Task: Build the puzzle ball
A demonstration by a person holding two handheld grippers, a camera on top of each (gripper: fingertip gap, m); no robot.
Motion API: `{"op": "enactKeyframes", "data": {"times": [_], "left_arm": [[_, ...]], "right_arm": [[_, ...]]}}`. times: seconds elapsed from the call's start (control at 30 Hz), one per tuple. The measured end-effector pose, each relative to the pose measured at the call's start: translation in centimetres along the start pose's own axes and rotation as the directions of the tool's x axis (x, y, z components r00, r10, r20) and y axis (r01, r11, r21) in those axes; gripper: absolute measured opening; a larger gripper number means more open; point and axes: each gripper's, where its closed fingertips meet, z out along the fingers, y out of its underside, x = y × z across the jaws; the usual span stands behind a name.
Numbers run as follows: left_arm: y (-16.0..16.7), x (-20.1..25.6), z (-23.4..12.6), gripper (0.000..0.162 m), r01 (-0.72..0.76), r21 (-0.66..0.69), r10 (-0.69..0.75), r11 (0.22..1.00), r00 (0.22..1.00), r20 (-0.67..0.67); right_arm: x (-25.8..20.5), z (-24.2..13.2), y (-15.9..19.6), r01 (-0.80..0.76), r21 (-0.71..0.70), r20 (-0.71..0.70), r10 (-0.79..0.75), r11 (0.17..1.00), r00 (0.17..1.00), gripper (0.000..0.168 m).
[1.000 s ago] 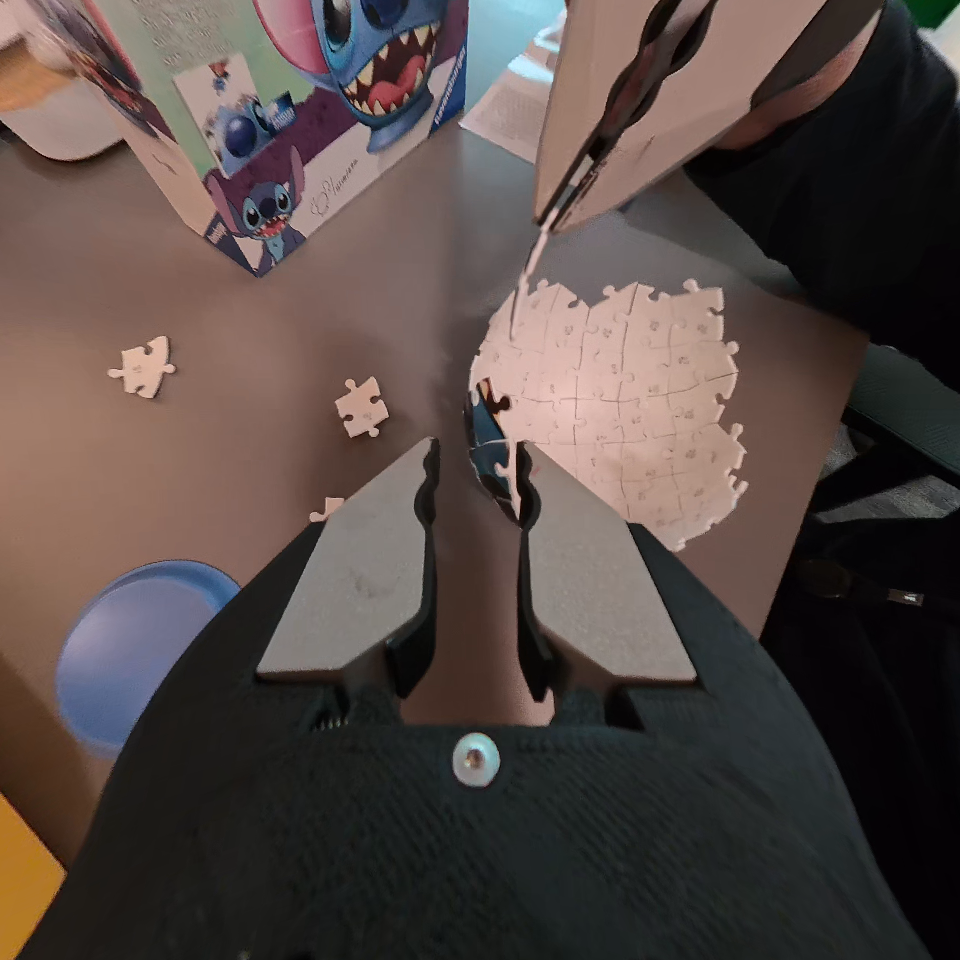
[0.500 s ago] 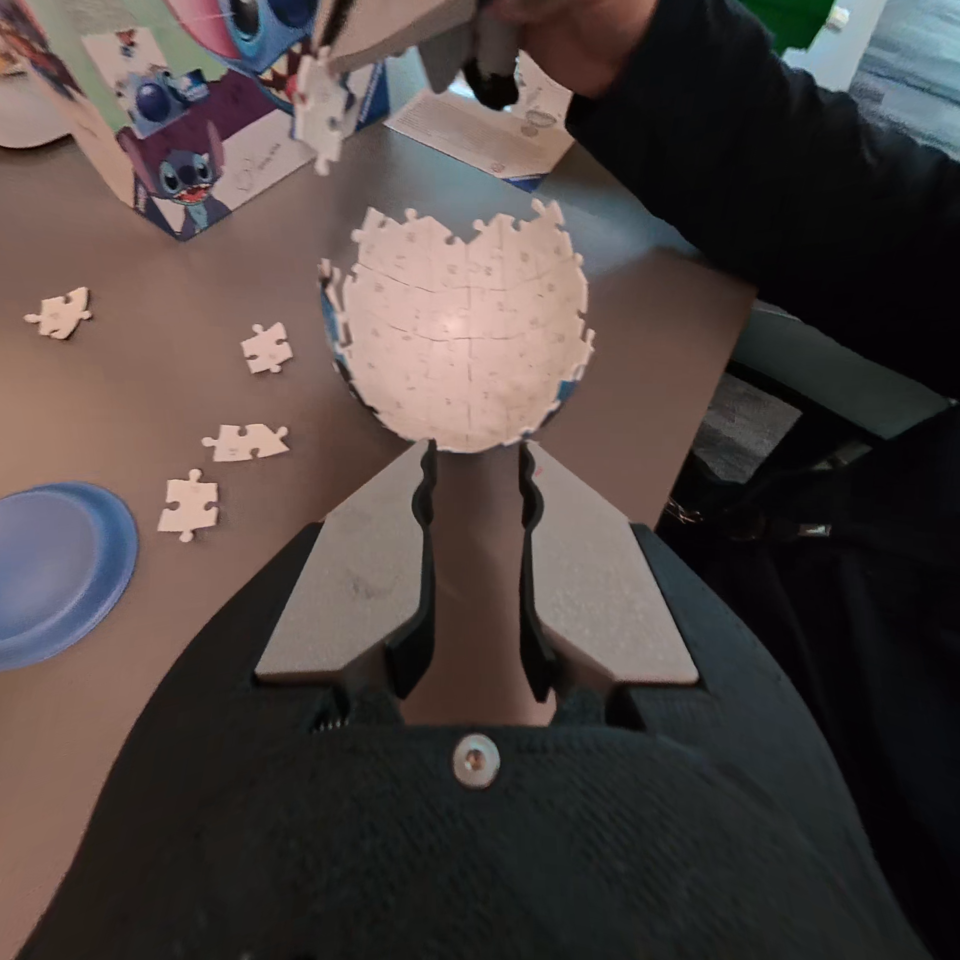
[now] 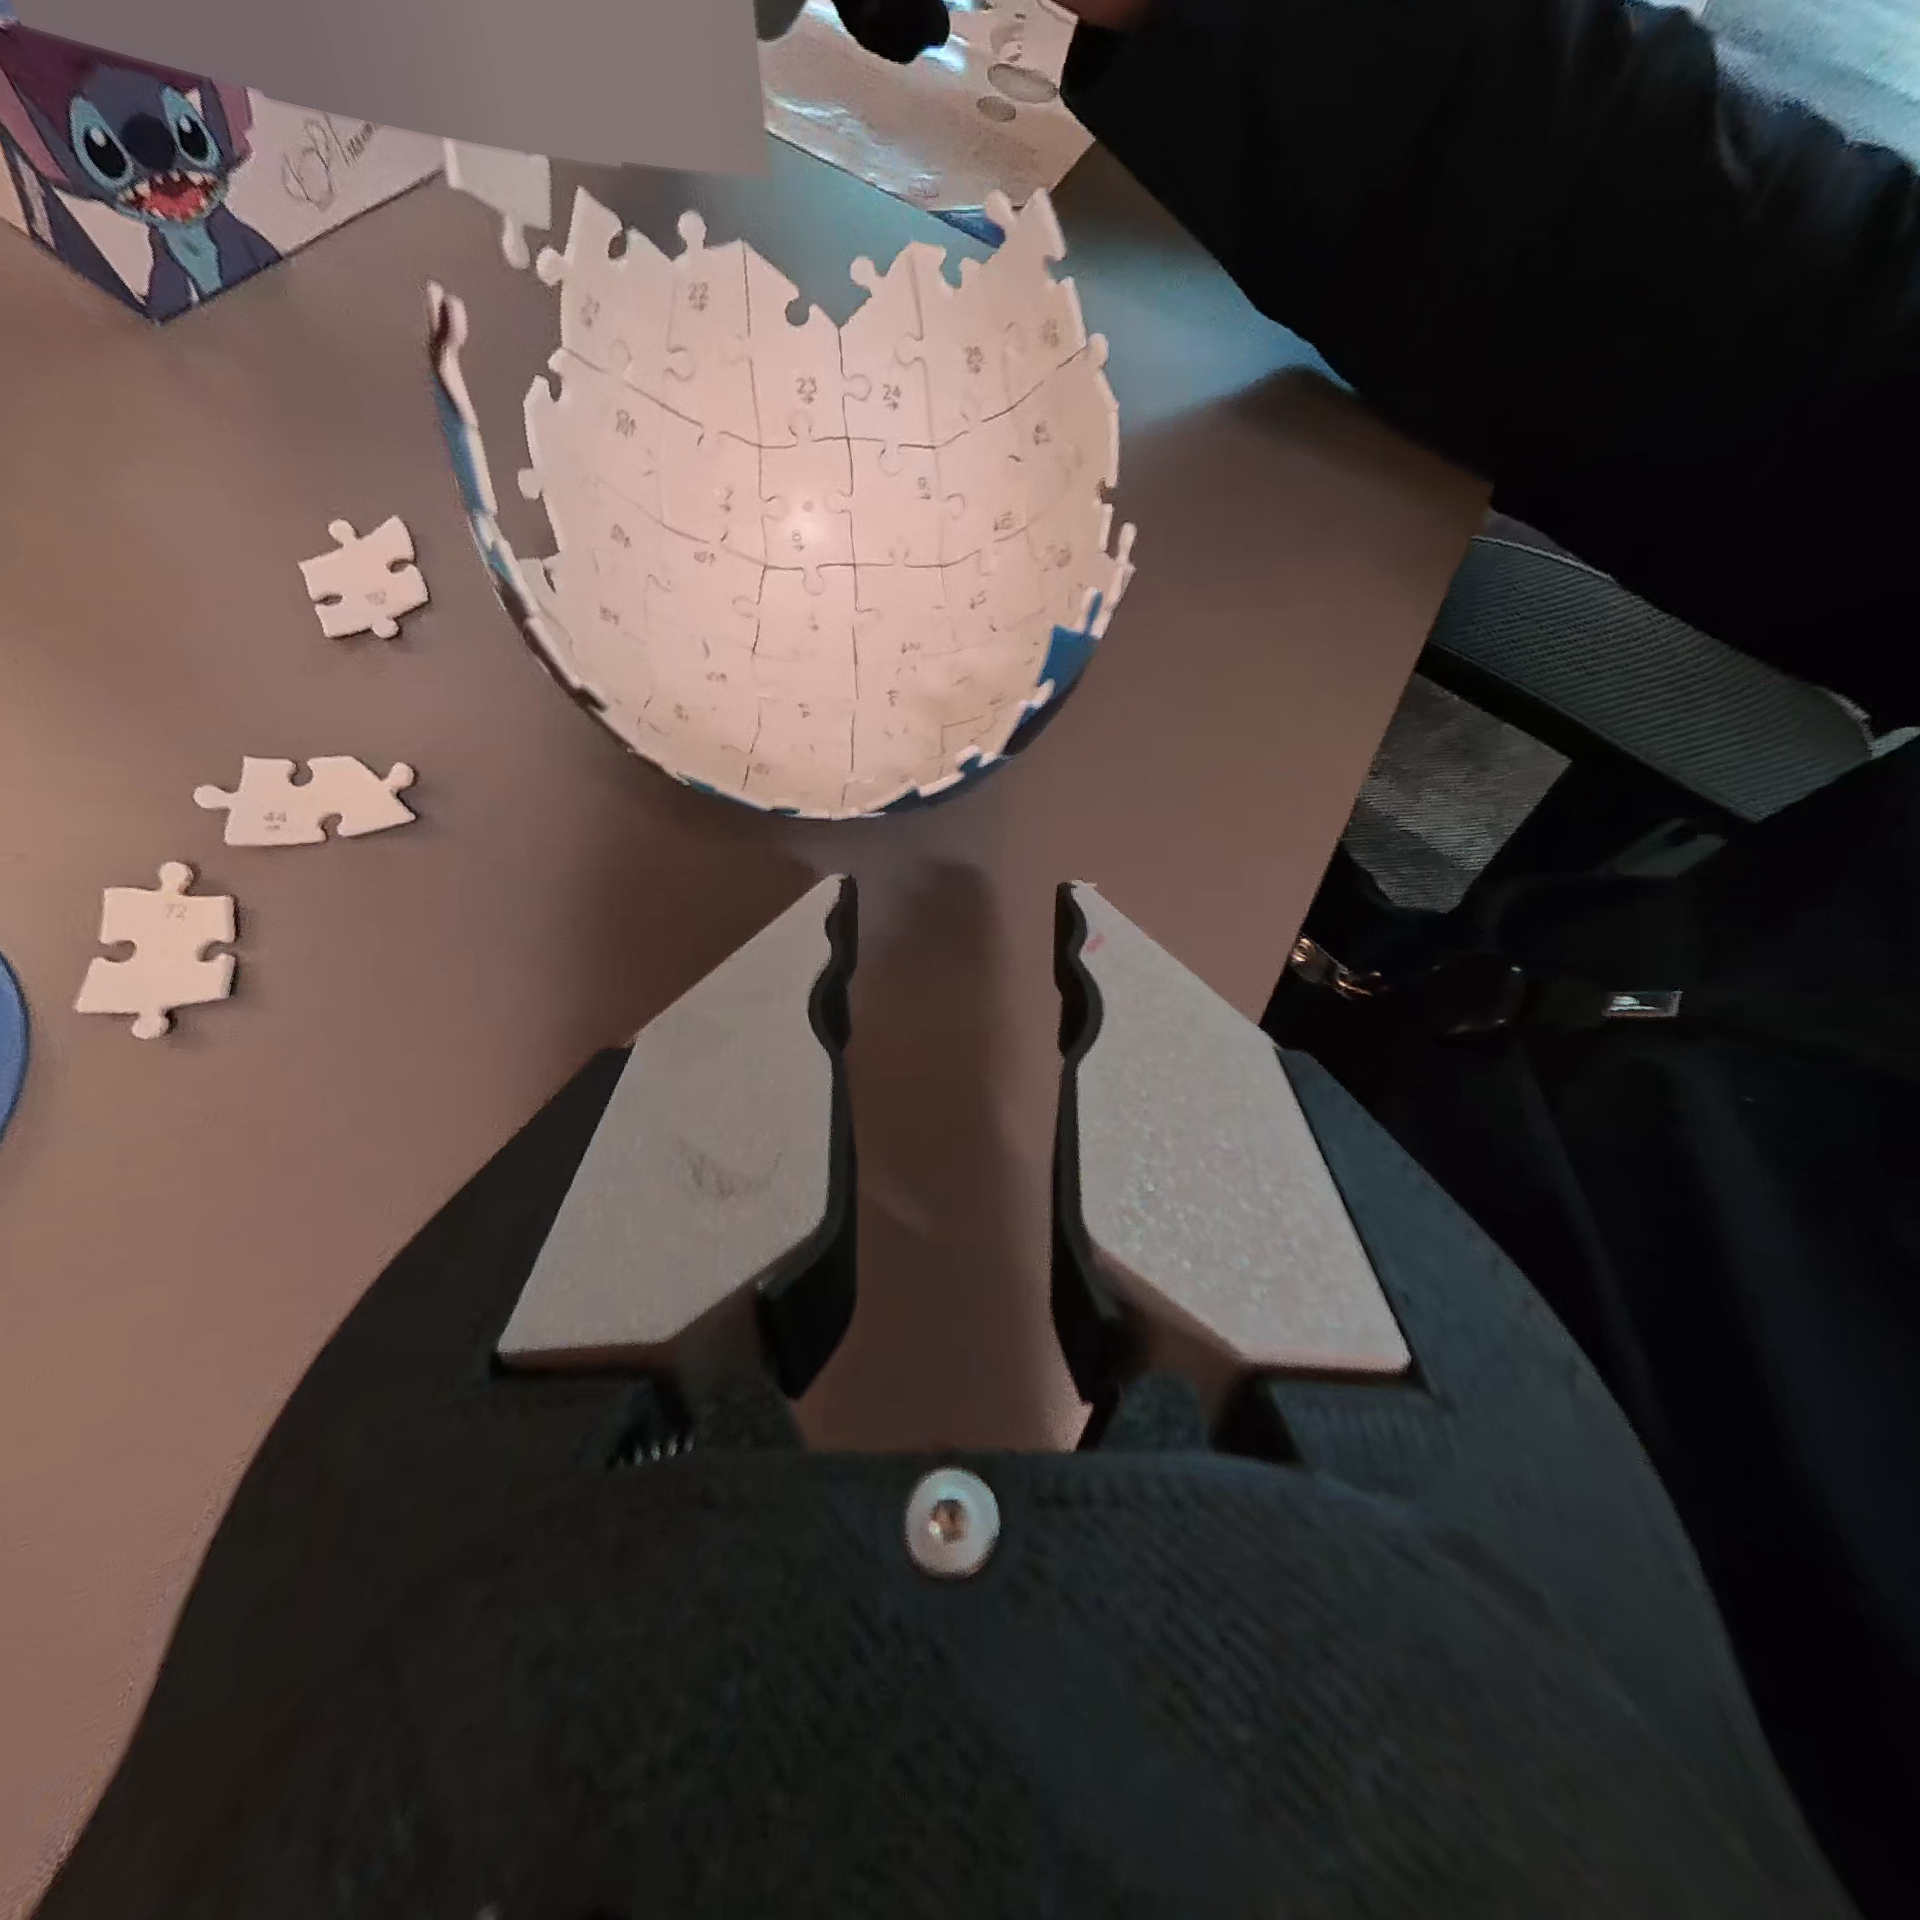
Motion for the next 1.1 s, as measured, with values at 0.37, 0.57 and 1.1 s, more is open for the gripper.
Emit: {"op": "enactKeyframes", "data": {"times": [0.37,0.57,1.1], "left_arm": [[2.2,-0.4,0.6,0.036,0.096,-0.005,-0.096,0.995,0.995,-0.022],[3.0,-0.5,0.3,0.036,0.112,-0.018,-0.113,0.993,0.994,-0.015],[3.0,-0.4,0.1,0.036,0.113,-0.023,-0.113,0.993,0.994,-0.008]], "right_arm": [[-0.9,-0.9,1.1,0.046,-0.072,0.013,-0.045,0.996,0.999,0.000],[-1.7,-2.1,1.9,0.086,-0.122,0.013,-0.085,0.989,0.996,0.000],[-0.1,-2.4,-1.0,0.280,-0.080,-0.025,-0.283,0.957,0.959,0.000]]}}
